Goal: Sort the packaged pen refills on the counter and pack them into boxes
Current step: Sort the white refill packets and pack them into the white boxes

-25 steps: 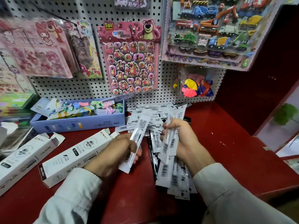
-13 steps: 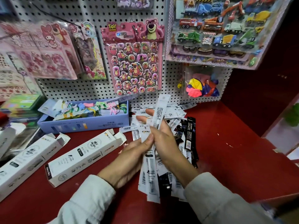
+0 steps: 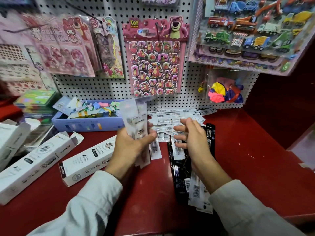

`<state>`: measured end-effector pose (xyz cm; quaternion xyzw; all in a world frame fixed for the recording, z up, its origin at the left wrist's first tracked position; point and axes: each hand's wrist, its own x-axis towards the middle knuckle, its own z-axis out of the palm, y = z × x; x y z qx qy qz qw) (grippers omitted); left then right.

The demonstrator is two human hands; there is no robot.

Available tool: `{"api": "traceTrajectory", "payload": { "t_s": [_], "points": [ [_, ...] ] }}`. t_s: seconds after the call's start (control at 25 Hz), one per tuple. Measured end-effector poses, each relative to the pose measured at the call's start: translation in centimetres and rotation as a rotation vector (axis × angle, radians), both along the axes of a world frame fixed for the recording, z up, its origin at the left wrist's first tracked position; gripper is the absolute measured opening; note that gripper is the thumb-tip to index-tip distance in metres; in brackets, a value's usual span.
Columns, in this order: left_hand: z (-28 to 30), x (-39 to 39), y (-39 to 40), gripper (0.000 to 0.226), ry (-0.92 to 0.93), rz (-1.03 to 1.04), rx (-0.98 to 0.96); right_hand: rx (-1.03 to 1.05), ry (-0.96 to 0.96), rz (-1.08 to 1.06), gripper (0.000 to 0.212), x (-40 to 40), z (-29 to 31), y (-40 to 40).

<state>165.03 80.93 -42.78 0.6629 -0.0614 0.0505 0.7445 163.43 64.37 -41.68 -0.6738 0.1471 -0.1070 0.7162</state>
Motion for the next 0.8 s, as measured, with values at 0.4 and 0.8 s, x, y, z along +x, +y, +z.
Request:
{"api": "traceTrajectory", "payload": {
  "t_s": [0.4,0.8],
  "points": [
    [-0.5,2.2,-0.7,0.015,0.343,-0.042,-0.088,-1.267,0.0,0.072,0.049,3.9,-2.3,-2.3],
    [0.1,4.4,0.9,0.019,0.353,-0.027,-0.152,-1.6,-0.003,0.313,0.041,8.8,-3.3,-3.6]
  ]
}}
